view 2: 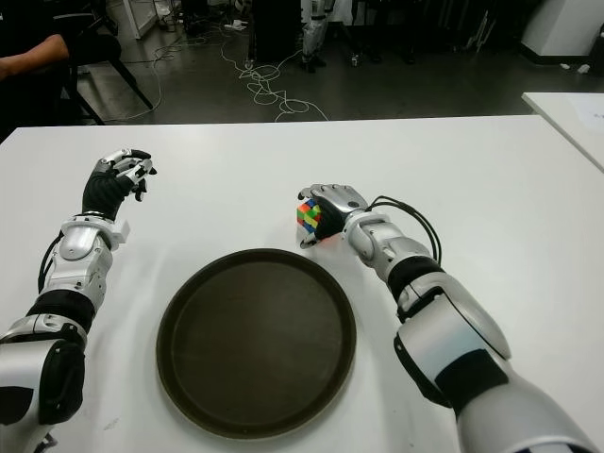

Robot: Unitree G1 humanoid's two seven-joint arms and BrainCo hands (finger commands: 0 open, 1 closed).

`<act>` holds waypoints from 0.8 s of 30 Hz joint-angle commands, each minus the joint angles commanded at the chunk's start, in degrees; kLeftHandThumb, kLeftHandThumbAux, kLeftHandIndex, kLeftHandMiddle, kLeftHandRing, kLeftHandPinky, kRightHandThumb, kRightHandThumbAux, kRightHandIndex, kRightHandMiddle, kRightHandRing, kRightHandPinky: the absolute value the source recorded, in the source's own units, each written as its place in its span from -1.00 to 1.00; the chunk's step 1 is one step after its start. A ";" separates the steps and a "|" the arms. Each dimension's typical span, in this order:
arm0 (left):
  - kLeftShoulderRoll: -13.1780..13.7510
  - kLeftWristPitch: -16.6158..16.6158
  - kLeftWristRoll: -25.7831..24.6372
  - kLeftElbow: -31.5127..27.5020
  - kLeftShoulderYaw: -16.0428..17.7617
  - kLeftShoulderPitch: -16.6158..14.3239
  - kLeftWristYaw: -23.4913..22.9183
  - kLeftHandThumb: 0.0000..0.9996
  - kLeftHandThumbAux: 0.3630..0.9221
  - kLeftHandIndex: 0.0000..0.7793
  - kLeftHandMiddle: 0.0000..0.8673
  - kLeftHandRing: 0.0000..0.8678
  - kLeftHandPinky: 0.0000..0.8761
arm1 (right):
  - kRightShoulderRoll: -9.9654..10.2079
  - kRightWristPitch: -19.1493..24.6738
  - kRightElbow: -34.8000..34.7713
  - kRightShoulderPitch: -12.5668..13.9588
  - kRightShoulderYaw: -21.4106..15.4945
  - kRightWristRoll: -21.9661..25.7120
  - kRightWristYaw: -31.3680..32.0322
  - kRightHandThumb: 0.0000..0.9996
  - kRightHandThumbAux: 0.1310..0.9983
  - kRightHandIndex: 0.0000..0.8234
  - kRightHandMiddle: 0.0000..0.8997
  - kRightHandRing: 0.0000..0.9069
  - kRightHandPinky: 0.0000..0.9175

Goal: Pick up the Rubik's Cube and put it in the plate

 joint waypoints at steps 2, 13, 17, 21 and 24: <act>-0.02 -0.07 -0.08 -0.01 0.05 0.01 -0.16 0.67 0.09 0.04 0.26 0.61 0.73 | 0.04 0.02 0.00 0.00 0.05 -0.06 -0.11 -1.00 0.33 -0.48 -0.52 -0.50 -0.51; 0.09 -0.24 0.31 -0.09 -0.16 0.02 0.13 0.68 0.09 0.05 0.28 0.63 0.73 | 0.20 0.76 0.06 -0.18 0.44 -0.21 0.11 -1.00 0.31 -0.50 -0.55 -0.52 -0.52; 0.11 0.12 0.40 -0.09 -0.21 -0.03 0.42 0.67 0.09 0.05 0.28 0.62 0.72 | 0.25 0.91 0.08 -0.14 0.39 -0.07 0.05 -1.00 0.31 -0.50 -0.57 -0.54 -0.56; 0.13 0.30 0.31 -0.30 -0.16 0.00 0.45 0.67 0.09 0.05 0.28 0.63 0.72 | 0.25 0.75 -0.01 -0.08 0.16 0.22 -0.13 -1.00 0.32 -0.47 -0.53 -0.50 -0.51; 0.09 0.28 0.30 -0.39 -0.16 0.04 0.48 0.67 0.09 0.05 0.28 0.63 0.72 | 0.24 0.66 -0.04 -0.03 0.12 0.24 -0.43 -1.00 0.31 -0.45 -0.48 -0.45 -0.45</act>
